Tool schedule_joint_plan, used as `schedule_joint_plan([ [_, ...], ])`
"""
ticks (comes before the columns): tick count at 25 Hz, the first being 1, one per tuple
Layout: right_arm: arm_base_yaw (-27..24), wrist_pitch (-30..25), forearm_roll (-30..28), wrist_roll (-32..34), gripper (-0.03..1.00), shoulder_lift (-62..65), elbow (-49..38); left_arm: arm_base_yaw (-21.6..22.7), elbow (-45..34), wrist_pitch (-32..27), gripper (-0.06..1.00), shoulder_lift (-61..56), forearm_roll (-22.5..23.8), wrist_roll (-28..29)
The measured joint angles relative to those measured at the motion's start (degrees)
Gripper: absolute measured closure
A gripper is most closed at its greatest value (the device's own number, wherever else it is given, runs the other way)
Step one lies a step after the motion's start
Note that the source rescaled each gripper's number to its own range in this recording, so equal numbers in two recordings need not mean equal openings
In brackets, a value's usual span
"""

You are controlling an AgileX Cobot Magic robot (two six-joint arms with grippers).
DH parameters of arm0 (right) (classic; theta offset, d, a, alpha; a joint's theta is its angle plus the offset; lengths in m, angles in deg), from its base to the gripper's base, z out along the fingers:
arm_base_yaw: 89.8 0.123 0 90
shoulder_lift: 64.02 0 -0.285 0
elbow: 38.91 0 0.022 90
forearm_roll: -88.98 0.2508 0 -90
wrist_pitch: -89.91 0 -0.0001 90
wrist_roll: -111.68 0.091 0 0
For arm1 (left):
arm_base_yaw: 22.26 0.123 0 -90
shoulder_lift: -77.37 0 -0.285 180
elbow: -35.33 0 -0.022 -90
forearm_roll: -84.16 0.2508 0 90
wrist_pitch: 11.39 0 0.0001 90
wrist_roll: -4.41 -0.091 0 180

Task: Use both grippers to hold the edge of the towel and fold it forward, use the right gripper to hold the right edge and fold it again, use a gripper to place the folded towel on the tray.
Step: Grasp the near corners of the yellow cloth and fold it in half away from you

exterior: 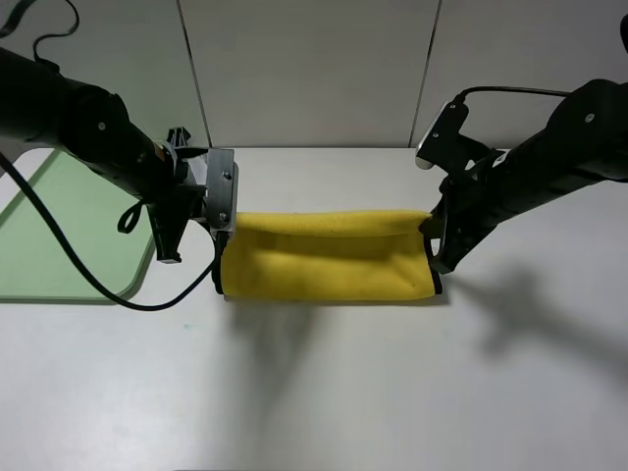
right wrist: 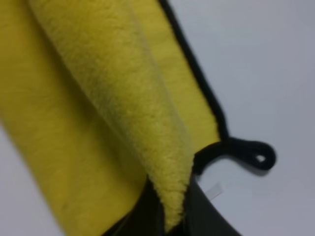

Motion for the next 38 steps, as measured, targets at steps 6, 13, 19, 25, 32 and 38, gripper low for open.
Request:
schedule_joint_plan([
  [6,0.00,5.75,0.00,0.00,0.97,-2.68,0.00,0.00,0.00,4.83,0.94,3.95,0.02,0.00],
  [13,0.00,10.60,0.00,0.00,0.97,-5.10,0.00,0.00,0.00,10.07,0.94,5.78,0.02,0.00],
  [19,0.00,11.53,0.00,0.00,0.97,-7.26,-0.06,0.00,0.00,11.05,0.94,6.23,0.09,0.00],
  [25,0.00,13.07,-1.41,-0.05,0.71,-7.26,-0.06,0.00,0.00,11.07,0.79,6.23,0.19,0.05],
  [32,0.00,16.09,-2.56,-0.11,0.00,-7.26,-0.06,0.00,0.00,11.66,0.02,6.23,0.19,1.07],
  [38,0.00,18.14,-2.56,-0.11,-0.03,-7.26,-0.06,0.00,0.00,12.10,-0.05,6.23,0.24,1.11],
])
